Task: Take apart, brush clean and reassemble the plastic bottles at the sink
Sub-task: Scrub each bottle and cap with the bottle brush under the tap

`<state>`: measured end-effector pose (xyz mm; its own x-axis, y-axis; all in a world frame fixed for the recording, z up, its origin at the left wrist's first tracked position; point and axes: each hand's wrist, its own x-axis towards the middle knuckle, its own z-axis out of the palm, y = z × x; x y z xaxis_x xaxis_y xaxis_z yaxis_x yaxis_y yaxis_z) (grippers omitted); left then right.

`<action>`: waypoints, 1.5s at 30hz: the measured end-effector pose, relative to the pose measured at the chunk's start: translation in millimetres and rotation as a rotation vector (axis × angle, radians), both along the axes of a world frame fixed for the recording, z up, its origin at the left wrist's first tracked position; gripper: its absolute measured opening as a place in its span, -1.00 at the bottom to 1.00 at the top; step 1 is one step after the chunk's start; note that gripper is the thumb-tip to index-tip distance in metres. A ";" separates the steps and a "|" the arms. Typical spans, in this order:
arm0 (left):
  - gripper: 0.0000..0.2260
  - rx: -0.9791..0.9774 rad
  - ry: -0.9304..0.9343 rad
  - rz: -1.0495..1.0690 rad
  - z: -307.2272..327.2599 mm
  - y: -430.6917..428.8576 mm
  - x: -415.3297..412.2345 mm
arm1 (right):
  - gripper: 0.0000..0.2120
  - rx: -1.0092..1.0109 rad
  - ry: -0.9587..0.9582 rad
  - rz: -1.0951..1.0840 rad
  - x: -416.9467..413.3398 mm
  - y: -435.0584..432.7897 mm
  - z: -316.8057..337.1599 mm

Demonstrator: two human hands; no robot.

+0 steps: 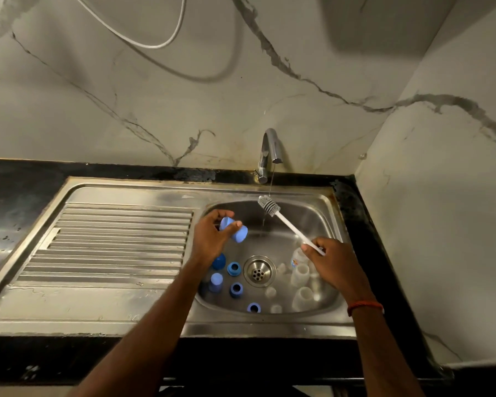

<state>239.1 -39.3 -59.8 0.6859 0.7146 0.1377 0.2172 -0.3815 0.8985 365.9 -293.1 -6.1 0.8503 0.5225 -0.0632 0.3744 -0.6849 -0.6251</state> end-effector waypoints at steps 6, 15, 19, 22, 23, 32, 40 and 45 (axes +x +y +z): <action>-0.60 -0.006 0.304 -0.196 -25.4 -3.3 -12.9 | -0.69 0.004 0.012 0.023 -2.4 -8.2 -11.1; -0.57 0.164 0.687 -0.357 -63.2 -14.4 -19.2 | -0.81 -0.018 0.048 0.043 -3.0 -19.2 -34.4; -0.61 0.251 0.853 -0.403 -72.5 -22.3 -20.9 | -0.79 -0.024 0.067 0.046 -2.3 -19.4 -51.5; -0.62 0.309 0.939 -0.425 -79.1 -24.5 -21.0 | -0.78 -0.012 0.080 0.046 -2.6 -18.8 -60.0; -0.64 0.315 0.961 -0.428 -80.2 -24.9 -20.5 | -0.78 -0.009 0.084 0.045 -2.0 -18.5 -62.0; -0.63 0.252 1.061 -0.538 -97.9 -30.0 -13.4 | -0.76 -0.025 0.090 0.072 5.7 -14.9 -66.2; -0.74 0.243 1.118 -0.571 -111.7 -29.9 -10.8 | -0.81 -0.007 0.116 0.101 12.7 -20.4 -73.9; -0.65 0.260 1.205 -0.525 -112.4 -32.8 -7.6 | -0.79 -0.007 0.118 0.128 15.5 -25.2 -77.8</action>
<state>231.5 -72.1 -172.1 0.6582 0.3766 -0.6519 0.5931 -0.7927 0.1408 381.5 -318.2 -83.9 0.7635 0.6251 -0.1625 0.3829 -0.6407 -0.6656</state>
